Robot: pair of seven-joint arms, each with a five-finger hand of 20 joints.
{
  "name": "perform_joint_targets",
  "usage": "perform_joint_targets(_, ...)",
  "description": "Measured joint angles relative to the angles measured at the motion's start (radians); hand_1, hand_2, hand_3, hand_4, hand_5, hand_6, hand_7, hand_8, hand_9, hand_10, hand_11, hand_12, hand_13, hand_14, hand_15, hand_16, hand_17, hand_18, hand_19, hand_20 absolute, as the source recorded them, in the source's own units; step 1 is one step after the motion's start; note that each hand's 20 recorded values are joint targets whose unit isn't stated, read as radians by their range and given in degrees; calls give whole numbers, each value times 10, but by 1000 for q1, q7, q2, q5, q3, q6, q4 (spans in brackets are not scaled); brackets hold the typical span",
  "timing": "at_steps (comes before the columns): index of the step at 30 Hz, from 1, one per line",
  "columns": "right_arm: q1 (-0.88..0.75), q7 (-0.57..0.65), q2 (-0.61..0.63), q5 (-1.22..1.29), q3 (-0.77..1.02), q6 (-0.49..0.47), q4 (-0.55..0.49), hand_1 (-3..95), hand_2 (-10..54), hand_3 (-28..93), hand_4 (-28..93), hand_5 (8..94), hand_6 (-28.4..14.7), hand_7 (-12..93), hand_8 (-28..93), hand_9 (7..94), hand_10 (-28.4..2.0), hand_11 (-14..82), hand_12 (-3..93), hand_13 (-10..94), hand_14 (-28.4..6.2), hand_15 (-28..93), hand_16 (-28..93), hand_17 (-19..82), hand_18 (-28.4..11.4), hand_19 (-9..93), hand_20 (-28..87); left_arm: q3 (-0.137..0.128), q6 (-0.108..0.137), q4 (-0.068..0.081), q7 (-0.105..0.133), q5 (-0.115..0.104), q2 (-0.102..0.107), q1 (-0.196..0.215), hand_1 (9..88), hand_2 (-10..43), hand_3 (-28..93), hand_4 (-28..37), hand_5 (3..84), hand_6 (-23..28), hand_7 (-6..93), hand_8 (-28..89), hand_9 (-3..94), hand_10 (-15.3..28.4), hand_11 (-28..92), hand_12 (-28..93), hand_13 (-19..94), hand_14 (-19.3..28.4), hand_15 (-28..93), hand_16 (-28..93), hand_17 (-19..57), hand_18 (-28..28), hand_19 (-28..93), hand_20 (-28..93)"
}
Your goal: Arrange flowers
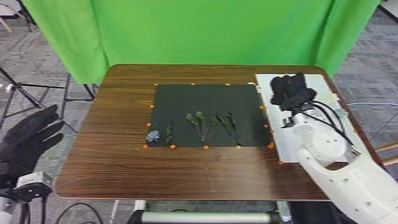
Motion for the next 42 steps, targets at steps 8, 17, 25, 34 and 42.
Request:
perform_joint_targets(8, 170, -63, -205, 12, -167, -24, -7, 448, -95, 864, -236, 668, 17, 547, 68, 799, -60, 335, 594, 740, -53, 660, 338, 233, -186, 729, 480, 9, 0, 0, -7, 0, 1, -2, 238, -29, 709, -281, 252, 26, 235, -111, 191, 94, 170, 186, 156, 114, 218, 61, -103, 181, 386, 98)
perform_joint_targets(17, 174, -66, -423, -47, -221, -110, 0, 452, -95, 859, -233, 660, 14, 551, 80, 787, -65, 339, 606, 729, -56, 669, 343, 226, -187, 728, 482, 26, 2, 5, -15, 0, 9, -17, 244, -31, 706, -281, 251, 27, 239, -109, 189, 94, 174, 185, 154, 117, 226, 57, -103, 182, 389, 95)
perform_joint_targets(25, 201, 24, -529, -97, -330, -108, 181, 456, -95, 856, -235, 650, 14, 560, 84, 770, -65, 355, 606, 717, -57, 679, 348, 223, -188, 729, 483, 42, 2, 12, -23, 0, 32, -39, 243, -30, 700, -275, 253, 30, 237, -106, 187, 96, 179, 186, 151, 119, 235, 53, -104, 183, 393, 91)
perform_joint_targets(34, 231, 45, -587, -154, -368, -103, 262, 463, -95, 854, -256, 630, 14, 573, 76, 754, -67, 361, 597, 702, -57, 680, 354, 218, -187, 725, 484, 64, 2, 22, -37, 0, 67, -72, 243, -29, 695, -273, 254, 33, 232, -100, 186, 97, 184, 185, 147, 122, 251, 46, -106, 185, 400, 86)
perform_joint_targets(42, 246, 30, -615, -209, -386, -77, 316, 468, -93, 852, -273, 620, 16, 581, 75, 745, -64, 368, 589, 698, -56, 678, 353, 216, -186, 723, 483, 71, 2, 24, -42, 0, 80, -87, 242, -25, 685, -264, 257, 37, 220, -91, 185, 101, 190, 183, 146, 124, 257, 39, -107, 186, 403, 81)
